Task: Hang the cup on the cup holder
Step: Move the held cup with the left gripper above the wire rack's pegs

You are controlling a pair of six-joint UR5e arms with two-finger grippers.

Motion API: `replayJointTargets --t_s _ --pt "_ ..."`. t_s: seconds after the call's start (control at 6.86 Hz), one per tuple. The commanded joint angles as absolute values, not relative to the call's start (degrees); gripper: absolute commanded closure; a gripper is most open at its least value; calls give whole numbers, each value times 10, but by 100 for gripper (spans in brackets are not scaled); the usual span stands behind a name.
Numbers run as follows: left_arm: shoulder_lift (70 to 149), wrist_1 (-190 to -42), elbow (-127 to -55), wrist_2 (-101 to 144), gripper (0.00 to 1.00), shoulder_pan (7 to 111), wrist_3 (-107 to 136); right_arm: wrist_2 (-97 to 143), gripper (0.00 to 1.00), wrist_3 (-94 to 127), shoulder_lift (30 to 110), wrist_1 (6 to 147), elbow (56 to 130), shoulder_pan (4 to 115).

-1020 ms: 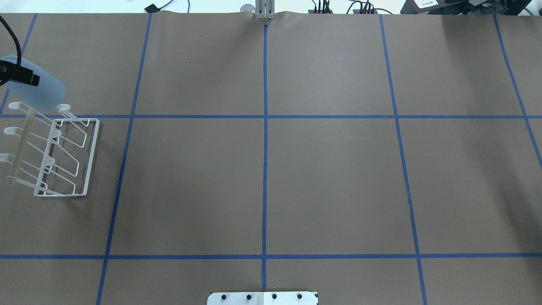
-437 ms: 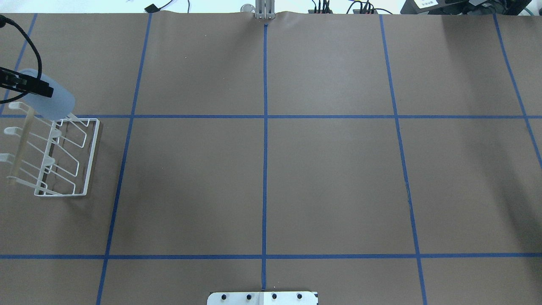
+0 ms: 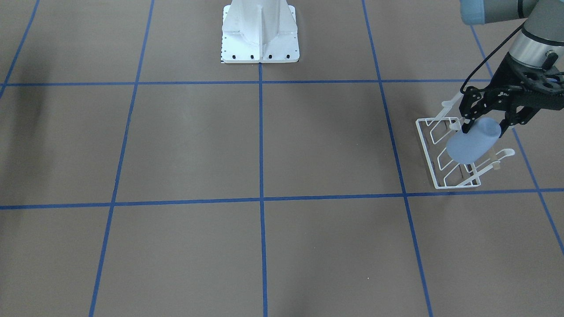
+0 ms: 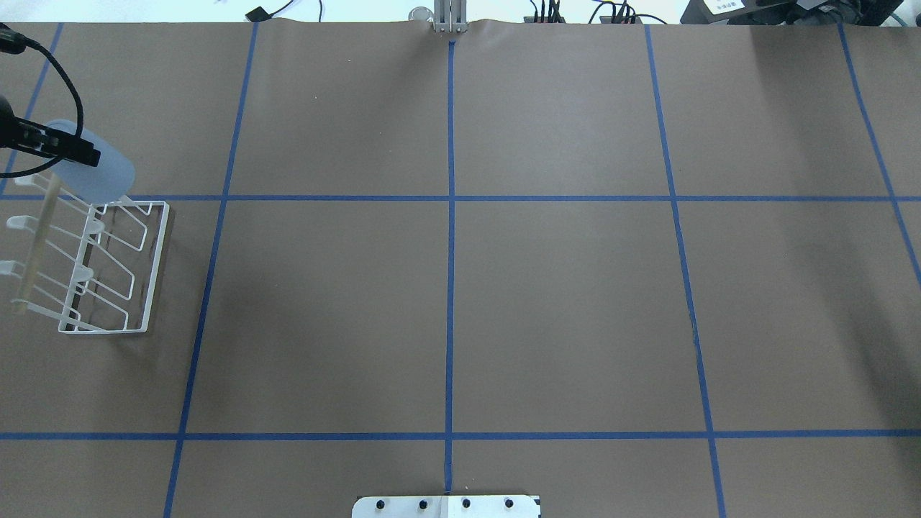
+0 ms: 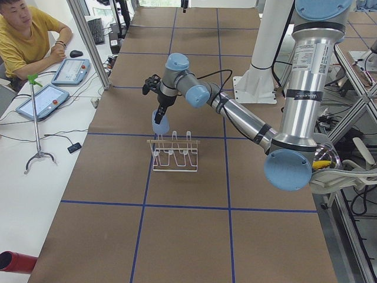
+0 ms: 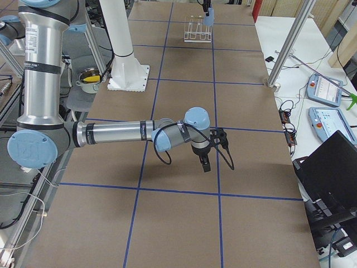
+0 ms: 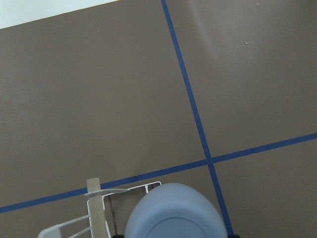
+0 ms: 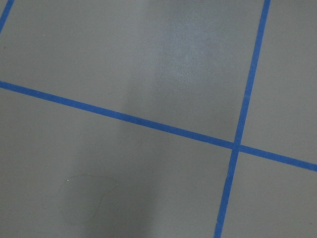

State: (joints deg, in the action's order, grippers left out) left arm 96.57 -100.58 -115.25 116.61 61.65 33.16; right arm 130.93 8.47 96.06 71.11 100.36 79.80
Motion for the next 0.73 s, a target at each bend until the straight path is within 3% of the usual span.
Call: replayJointTargets --t_s 0.0,0.58 --pt "968 -1007 -1139 1166 100 604 333 1310 0 85 960 711 1004 798" --pt "978 -1077 -1069 1165 100 595 336 1309 0 88 960 710 1004 798"
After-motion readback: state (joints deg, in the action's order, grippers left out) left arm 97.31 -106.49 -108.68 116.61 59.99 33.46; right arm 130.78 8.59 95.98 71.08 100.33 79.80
